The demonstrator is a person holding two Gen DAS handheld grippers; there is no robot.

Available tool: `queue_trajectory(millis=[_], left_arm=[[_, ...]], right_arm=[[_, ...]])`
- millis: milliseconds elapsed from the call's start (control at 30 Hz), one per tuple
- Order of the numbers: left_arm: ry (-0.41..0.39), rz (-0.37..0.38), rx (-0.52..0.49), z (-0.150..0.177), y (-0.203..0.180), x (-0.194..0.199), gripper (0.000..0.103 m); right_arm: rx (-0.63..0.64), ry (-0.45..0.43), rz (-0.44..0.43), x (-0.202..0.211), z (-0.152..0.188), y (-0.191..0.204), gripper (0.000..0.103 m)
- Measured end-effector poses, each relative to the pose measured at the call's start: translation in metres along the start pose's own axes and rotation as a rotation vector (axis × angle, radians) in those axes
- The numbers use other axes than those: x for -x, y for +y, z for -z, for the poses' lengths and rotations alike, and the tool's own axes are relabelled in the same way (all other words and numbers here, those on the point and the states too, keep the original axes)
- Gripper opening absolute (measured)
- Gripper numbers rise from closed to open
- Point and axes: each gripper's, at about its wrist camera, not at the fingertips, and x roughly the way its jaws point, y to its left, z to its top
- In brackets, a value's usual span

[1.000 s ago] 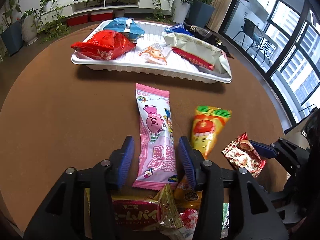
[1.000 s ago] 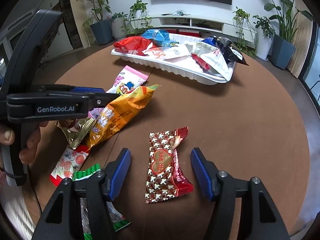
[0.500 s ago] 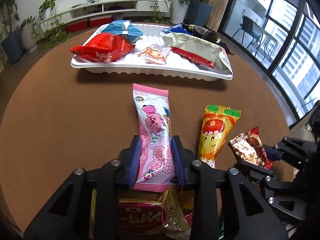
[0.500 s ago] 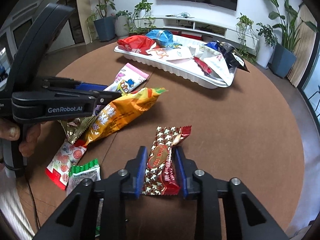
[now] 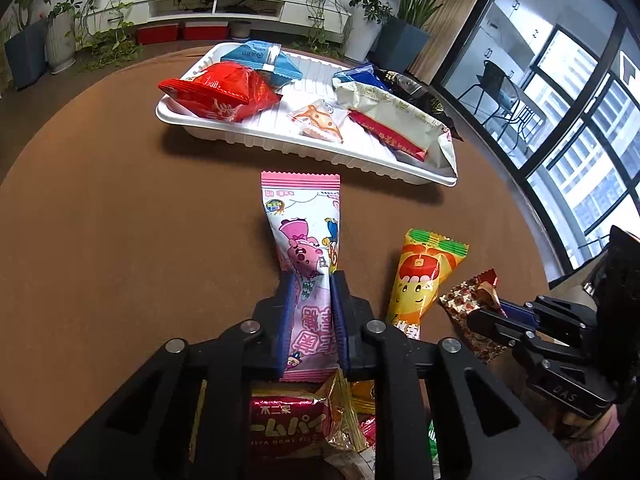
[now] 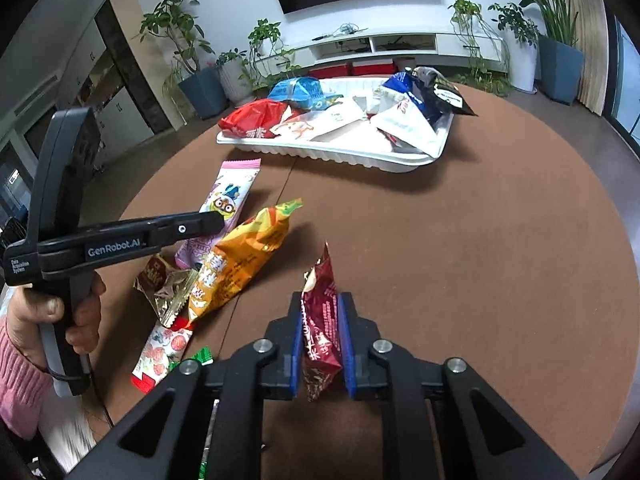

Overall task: Organize snacks
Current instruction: 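Grasp the pink candy packet with the left gripper while the right grasps the brown-red wrapped candy, then carry both packets to the white tray and open both grippers to drop them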

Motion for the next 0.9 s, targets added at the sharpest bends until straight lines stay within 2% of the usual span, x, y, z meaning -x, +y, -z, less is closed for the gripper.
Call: queue_trajectory(millis=[267, 433, 667, 767, 833, 900], left_arm=[[-0.007, 0.017, 0.011, 0.002, 0.001, 0.002, 0.014], [-0.024, 0.041, 0.024, 0.000, 0.004, 0.008, 0.008], [-0.030, 0.041, 0.021, 0.002, 0.003, 0.011, 0.007], [-0.016, 0.022, 0.003, 0.001, -0.001, 0.011, 0.010], [-0.016, -0.036, -0.032, 0.001, -0.007, 0.010, 0.010], [-0.007, -0.055, -0.070, 0.002, -0.015, 0.008, 0.012]], right_arm=[[0.005, 0.005, -0.006, -0.003, 0.001, 0.003, 0.017], [-0.010, -0.023, -0.022, 0.003, -0.001, 0.001, 0.017], [-0.048, -0.044, -0.063, 0.009, -0.003, -0.004, 0.017], [-0.054, -0.045, -0.063, 0.009, -0.004, -0.006, 0.017], [-0.055, -0.045, -0.064, 0.009, -0.004, -0.006, 0.017], [-0.051, -0.042, -0.065, 0.009, -0.003, -0.005, 0.017]])
